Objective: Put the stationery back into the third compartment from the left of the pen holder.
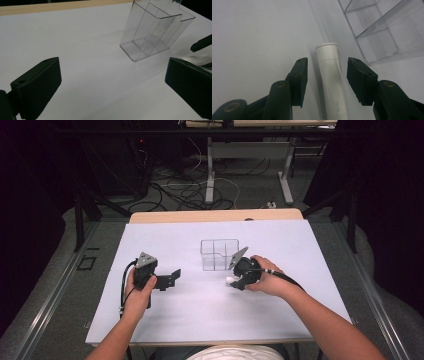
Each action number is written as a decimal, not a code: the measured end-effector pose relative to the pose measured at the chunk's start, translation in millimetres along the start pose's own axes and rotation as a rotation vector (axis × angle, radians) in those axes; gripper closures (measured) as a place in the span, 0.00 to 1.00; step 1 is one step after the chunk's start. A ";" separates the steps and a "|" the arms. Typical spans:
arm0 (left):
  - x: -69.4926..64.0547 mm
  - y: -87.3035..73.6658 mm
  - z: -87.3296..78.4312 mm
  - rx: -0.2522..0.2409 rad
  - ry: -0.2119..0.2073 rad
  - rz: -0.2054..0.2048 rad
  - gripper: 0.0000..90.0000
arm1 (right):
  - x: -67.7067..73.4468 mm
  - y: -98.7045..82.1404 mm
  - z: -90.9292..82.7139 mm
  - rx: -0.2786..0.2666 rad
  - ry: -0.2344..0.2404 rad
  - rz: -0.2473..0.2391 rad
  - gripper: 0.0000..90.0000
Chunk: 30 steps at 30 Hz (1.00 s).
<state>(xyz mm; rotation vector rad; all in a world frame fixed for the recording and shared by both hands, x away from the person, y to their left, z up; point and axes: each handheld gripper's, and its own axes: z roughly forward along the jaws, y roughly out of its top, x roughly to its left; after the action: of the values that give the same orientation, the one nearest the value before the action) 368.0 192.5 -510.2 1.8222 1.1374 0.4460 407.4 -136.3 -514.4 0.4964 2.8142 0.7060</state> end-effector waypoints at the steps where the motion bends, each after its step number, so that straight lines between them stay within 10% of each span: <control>1: -0.2 -0.1 0.0 0.000 0.000 -0.002 0.01 | 0.2 0.4 2.2 0.005 -0.002 0.004 0.57; 30: 1.6 -1.6 1.9 0.003 0.007 -0.006 0.01 | -10.4 8.4 29.7 0.073 0.061 -0.004 0.65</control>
<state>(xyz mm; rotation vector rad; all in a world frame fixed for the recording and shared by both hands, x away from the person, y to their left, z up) 369.3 193.1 -512.8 1.8204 1.1482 0.4481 427.3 -120.7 -534.9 0.4894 2.9062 0.6301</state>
